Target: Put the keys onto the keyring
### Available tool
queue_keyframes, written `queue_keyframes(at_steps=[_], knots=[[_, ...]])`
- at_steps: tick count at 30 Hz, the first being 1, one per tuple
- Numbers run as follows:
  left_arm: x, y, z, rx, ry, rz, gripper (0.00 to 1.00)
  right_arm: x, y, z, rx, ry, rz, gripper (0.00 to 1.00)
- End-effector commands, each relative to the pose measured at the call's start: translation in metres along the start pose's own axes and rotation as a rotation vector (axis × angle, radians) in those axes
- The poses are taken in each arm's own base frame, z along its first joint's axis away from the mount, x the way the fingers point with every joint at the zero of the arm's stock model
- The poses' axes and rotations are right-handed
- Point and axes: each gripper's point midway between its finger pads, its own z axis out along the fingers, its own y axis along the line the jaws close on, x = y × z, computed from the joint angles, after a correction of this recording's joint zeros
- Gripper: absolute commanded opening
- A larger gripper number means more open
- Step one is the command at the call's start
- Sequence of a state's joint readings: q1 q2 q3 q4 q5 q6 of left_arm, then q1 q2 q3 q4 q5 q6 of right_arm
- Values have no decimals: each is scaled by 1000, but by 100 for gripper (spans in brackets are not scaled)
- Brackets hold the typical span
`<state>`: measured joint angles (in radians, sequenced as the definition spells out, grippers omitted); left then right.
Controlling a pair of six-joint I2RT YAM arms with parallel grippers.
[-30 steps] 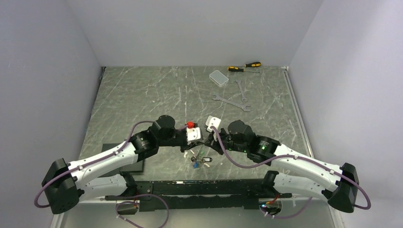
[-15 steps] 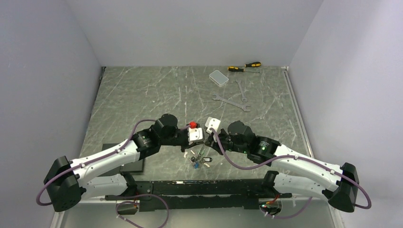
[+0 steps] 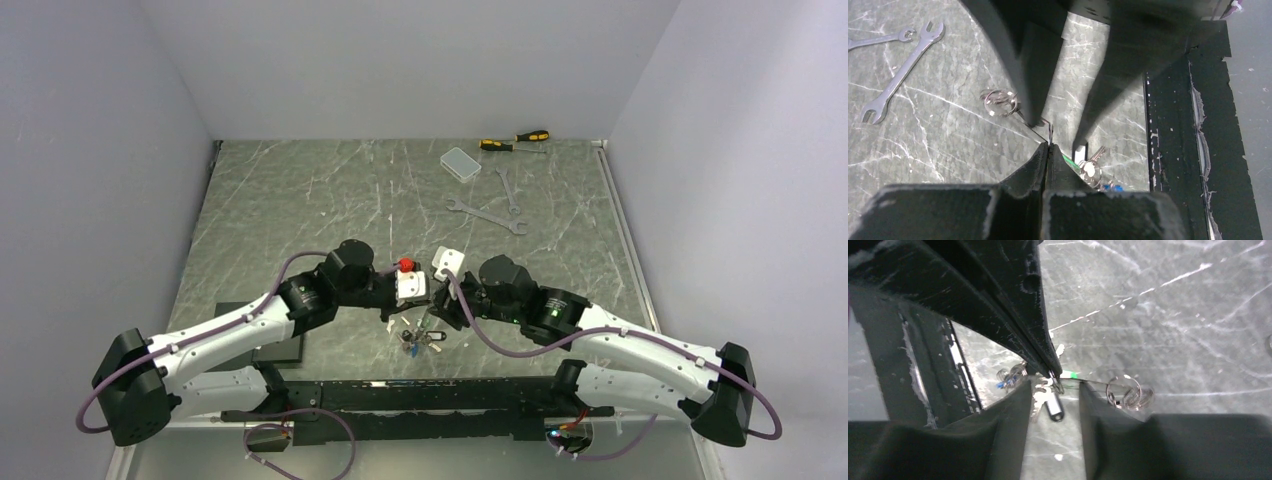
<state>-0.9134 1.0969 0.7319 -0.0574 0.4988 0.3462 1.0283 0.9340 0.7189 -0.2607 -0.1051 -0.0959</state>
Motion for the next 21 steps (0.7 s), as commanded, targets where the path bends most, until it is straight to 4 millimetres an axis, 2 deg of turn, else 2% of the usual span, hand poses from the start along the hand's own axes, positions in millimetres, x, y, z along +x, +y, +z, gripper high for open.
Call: queue_keyframes(at_steps=[1,2,4,8,12,17,21], knots=[[-47,4,-9,-15,-150,98,0,-43,-4,-13,37,-160,47,58],[-51,4,-13,-26,-171,108,0,-47,-5,-17,50,-187,55,64],[-59,2,-21,-40,-213,129,0,-58,-6,-30,57,-265,54,67],[-78,-6,-40,-41,-283,182,0,-78,4,-57,18,-437,1,66],[-89,-14,-53,-49,-371,256,0,-87,19,-81,-42,-615,-79,64],[-93,-22,-60,-58,-452,376,0,-83,35,-89,-111,-715,-176,62],[-93,-17,-56,-66,-429,488,0,-81,41,-85,-140,-711,-217,60]])
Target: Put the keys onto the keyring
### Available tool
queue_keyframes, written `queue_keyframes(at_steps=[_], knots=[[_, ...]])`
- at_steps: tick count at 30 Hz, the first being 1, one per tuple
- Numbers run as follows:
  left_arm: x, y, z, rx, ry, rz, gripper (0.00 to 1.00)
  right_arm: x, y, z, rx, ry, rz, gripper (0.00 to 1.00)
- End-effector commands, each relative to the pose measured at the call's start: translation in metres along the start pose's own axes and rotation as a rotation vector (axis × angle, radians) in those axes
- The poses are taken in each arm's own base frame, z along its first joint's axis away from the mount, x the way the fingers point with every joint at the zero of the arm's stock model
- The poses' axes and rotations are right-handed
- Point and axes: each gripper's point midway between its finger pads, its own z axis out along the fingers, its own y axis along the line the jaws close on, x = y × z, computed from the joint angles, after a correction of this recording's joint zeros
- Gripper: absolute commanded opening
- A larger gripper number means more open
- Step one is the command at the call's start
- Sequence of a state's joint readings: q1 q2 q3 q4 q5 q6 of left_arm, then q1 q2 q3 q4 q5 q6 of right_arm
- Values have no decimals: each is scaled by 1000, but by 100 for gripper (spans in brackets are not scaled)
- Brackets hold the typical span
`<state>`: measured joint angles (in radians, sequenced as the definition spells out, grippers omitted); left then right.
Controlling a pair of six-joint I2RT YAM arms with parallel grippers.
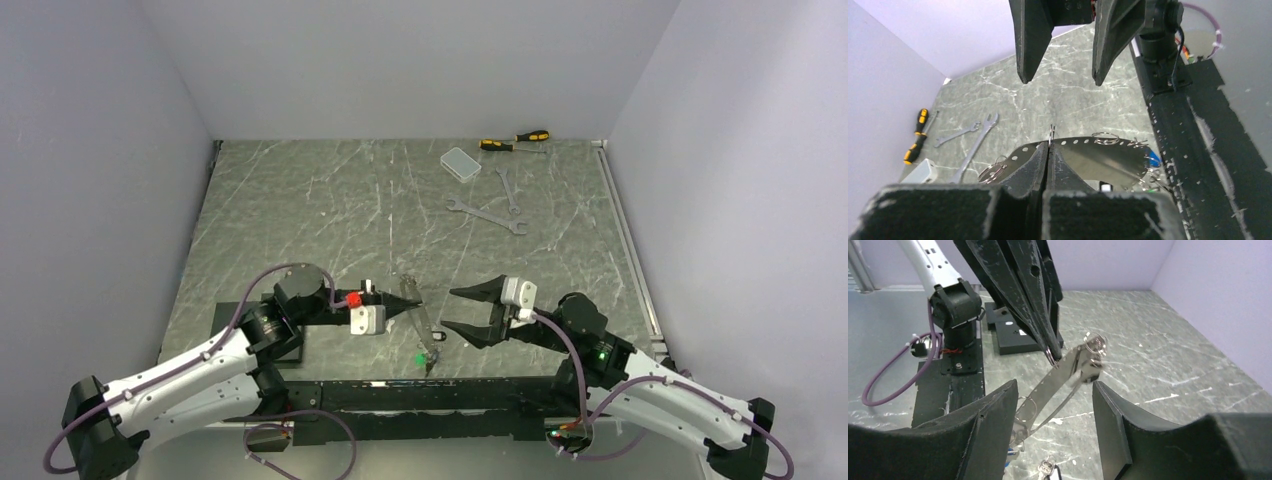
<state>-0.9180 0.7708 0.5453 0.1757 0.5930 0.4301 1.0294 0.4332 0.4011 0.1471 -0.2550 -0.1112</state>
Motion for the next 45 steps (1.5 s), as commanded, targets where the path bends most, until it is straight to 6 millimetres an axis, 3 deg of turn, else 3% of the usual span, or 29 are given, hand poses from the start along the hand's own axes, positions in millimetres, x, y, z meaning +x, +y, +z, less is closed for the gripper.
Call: queue_keyframes(at_steps=[1,5,7,12,18,22,36,45], knots=[[-32,18,6,-6,-87,225,0,-27,11,6,-83,-113,-87,59],[-22,42,16,-45,26,206,0,-24,12,10,-102,-100,-108,57],[-24,43,18,-11,58,208,0,-24,12,12,-103,-94,-119,57],[-55,40,7,32,0,397,0,-27,9,13,-96,-97,-143,56],[-23,22,0,182,118,552,0,-28,9,16,-103,-105,-166,55],[-16,15,2,207,117,596,0,-22,10,22,-125,-63,-176,54],[-24,4,2,211,44,564,0,-11,12,32,-161,-31,-206,51],[-37,16,7,119,10,421,0,-10,12,36,-174,-20,-215,40]])
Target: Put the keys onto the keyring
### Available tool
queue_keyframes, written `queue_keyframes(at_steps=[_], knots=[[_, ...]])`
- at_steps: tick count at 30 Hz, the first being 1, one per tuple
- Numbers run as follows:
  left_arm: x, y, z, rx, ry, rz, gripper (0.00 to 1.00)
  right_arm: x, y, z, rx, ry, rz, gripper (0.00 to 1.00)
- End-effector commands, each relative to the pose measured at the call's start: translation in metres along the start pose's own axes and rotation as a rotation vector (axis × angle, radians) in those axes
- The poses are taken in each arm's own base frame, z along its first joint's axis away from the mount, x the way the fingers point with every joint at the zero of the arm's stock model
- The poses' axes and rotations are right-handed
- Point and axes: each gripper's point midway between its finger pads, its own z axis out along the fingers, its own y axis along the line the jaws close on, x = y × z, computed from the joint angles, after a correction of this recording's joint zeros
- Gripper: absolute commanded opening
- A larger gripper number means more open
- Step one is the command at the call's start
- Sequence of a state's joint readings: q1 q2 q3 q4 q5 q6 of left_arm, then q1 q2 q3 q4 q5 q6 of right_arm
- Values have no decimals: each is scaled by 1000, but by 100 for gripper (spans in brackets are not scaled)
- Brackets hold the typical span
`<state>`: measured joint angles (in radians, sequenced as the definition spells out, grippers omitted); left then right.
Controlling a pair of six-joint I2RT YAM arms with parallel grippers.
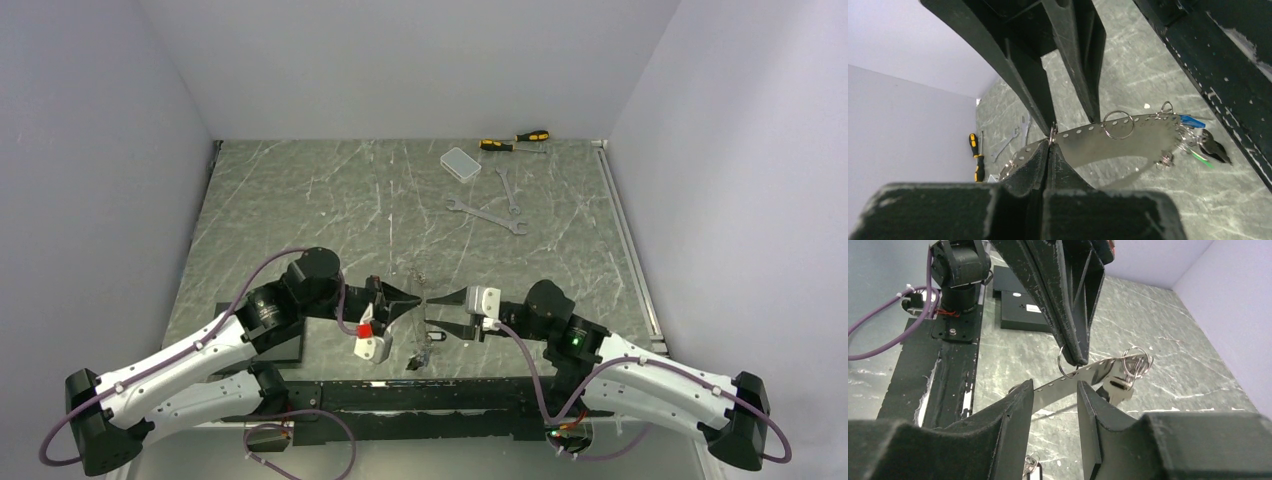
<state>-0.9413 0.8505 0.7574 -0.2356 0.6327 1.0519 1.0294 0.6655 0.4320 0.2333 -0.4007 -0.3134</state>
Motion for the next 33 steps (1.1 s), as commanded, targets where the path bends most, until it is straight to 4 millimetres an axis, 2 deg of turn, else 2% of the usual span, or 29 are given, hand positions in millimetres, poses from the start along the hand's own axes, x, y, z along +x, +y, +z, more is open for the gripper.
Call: queue_keyframes(at_steps=[1,9,14,24,33], knots=[[-29,32,-2,-125,-105,-56,0,-37,-7,2,1,-93,-61,40],[-39,48,-1,-178,-147,-168,0,-44,-11,0,14,-96,-74,38],[-42,52,-1,-192,-158,-248,0,-49,-16,-4,42,-98,-81,38],[-42,66,-6,-254,-138,-461,0,-53,-31,-12,133,-89,-87,38],[-50,72,-16,-355,-259,-564,0,-55,-34,-14,153,-92,-76,38]])
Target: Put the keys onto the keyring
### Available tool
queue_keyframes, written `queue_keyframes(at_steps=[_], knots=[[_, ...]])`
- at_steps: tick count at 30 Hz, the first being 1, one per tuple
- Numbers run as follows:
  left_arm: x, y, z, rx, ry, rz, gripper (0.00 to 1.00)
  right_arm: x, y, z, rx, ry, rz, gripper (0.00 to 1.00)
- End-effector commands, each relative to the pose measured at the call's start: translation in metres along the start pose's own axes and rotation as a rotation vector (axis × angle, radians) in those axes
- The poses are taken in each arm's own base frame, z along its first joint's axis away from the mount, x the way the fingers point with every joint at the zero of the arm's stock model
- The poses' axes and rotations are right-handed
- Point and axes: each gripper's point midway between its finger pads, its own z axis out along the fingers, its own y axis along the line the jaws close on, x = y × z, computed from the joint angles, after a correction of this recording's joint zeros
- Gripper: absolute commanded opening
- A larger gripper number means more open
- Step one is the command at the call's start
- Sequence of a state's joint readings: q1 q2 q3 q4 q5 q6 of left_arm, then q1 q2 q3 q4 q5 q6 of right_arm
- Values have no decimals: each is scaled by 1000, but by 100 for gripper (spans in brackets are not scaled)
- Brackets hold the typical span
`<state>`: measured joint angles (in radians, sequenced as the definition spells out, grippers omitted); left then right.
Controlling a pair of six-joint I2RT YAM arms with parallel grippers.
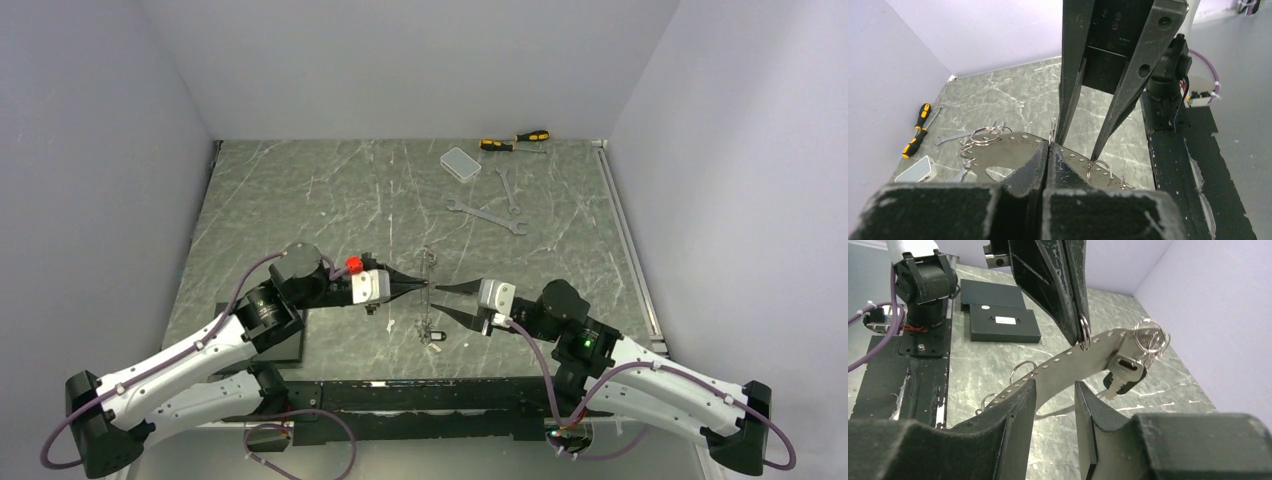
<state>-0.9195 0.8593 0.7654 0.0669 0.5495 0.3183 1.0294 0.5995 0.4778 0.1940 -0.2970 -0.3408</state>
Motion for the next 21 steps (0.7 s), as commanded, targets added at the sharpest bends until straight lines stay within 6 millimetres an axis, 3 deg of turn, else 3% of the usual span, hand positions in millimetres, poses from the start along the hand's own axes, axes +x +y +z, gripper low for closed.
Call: queue_keyframes(at_steps=[1,9,21], knots=[[-37,9,-7,-72,-173,-10,0,-29,-12,-1,37,-62,-21,38],[-48,-7,-17,-35,-291,41,0,-57,-14,-6,51,-175,-3,38],[-57,-13,-17,-23,-387,-21,0,-81,-4,-2,-33,-240,36,37]])
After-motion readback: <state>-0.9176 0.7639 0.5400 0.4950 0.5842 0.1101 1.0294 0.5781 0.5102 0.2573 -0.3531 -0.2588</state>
